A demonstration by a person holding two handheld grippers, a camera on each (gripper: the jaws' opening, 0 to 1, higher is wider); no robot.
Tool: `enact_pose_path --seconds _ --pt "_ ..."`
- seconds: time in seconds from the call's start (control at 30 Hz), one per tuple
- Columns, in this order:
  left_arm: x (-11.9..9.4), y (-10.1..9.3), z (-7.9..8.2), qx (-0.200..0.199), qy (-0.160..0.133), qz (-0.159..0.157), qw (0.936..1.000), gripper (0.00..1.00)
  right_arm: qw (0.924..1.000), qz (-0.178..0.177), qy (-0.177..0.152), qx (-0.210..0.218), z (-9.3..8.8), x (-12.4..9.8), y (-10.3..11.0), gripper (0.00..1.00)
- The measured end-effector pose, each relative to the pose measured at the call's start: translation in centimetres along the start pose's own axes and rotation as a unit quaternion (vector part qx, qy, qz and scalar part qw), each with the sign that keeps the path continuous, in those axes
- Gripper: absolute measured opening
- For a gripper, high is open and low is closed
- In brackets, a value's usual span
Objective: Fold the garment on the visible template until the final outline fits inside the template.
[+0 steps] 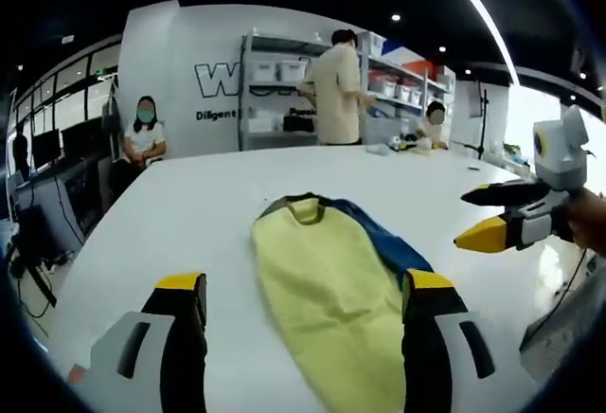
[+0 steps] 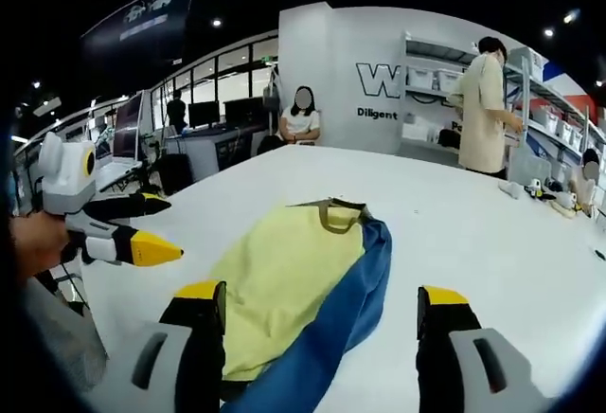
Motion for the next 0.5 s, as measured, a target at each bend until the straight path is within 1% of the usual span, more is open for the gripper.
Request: enact_pose_path --seconds 0.13,0.27,0.33,0.37,0.5 --pt "1.9 0.9 0.6 0.002 0.010 -0.001 1.0000 0.78 1.0000 -0.003 -0.005 -0.002 0.9 1.7 -0.7 0.80" --pt "4.1 2.0 1.1 0.003 0.019 0.000 0.9998 0.76 1.0000 -0.006 0.003 0.001 1.3 3.8 -1.7 0.77" --pt "4.7 2.3 1.3 0.000 0.024 0.000 0.9997 0.75 0.9999 -0.009 0.005 0.003 1.5 4.5 -2.1 0.76" --pt "5.4 2.6 1.5 -0.009 0.025 -0.001 0.9996 0.74 0.9999 -0.009 0.008 0.003 1.6 5.1 -2.3 0.76" --pt "7.2 3.2 1.7 -0.008 0.033 0.001 0.9994 0.72 0.9998 -0.012 0.013 0.004 2.0 6.5 -3.1 0.74"
Point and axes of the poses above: the point that each gripper's makers call its tool centre point, and the gripper's own axes: x roughly forward along the fingers, y roughly to its left, z roughly out of its top, the point moved 10 cm from there along -x, roughly backward along the fingers, and after that the axes turned 1 degree about y, right-handed, at the moved point
